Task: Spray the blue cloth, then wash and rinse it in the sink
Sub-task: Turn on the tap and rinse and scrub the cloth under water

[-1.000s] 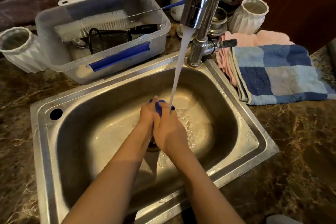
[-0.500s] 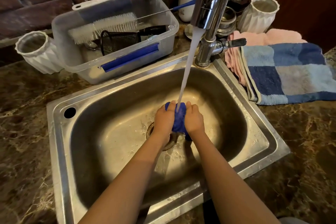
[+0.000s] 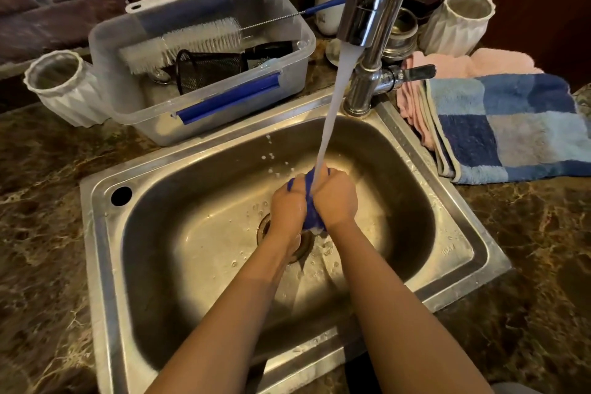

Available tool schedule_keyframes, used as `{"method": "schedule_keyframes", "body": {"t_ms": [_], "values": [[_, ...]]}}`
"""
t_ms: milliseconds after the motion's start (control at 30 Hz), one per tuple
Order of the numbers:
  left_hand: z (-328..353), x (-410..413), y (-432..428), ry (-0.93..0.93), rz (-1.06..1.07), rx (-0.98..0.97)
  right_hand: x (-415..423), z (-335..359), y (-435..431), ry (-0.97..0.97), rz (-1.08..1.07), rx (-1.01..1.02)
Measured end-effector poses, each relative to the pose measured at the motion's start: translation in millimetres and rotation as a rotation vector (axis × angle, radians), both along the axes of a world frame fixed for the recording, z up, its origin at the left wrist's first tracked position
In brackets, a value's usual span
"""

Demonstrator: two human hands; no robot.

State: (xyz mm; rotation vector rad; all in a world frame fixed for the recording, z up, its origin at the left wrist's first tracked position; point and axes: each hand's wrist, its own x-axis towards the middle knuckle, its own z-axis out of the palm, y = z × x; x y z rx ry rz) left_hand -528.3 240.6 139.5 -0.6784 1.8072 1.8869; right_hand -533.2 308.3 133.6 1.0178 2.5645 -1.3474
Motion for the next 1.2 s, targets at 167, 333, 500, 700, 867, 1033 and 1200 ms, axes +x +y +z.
{"method": "schedule_keyframes", "body": {"t_ms": [167, 333, 500, 700, 867, 1033, 1200], "values": [[3, -6, -6, 0.002, -0.107, -0.076, 13, -6, -1, -0.029, 0.042, -0.095], [-16, -20, -17, -0.170, 0.085, 0.242, 32, 25, -35, -0.006, 0.405, 0.148], [-16, 7, -2, -0.105, 0.054, 0.350, -2, 21, -8, 0.094, 0.194, 0.217], [-13, 8, -6, -0.143, 0.145, 0.397, -12, -11, 9, -0.063, -0.007, -0.241], [-24, 11, -26, -0.153, 0.036, 0.292, 0, -5, 24, 0.019, 0.029, -0.533], [-12, 1, -21, -0.088, -0.223, 0.198, -1, -2, 27, -0.146, 0.142, -0.468], [-16, 5, -10, 0.077, -0.211, -0.175, -4, 4, 25, 0.038, 0.084, -0.263]]}}
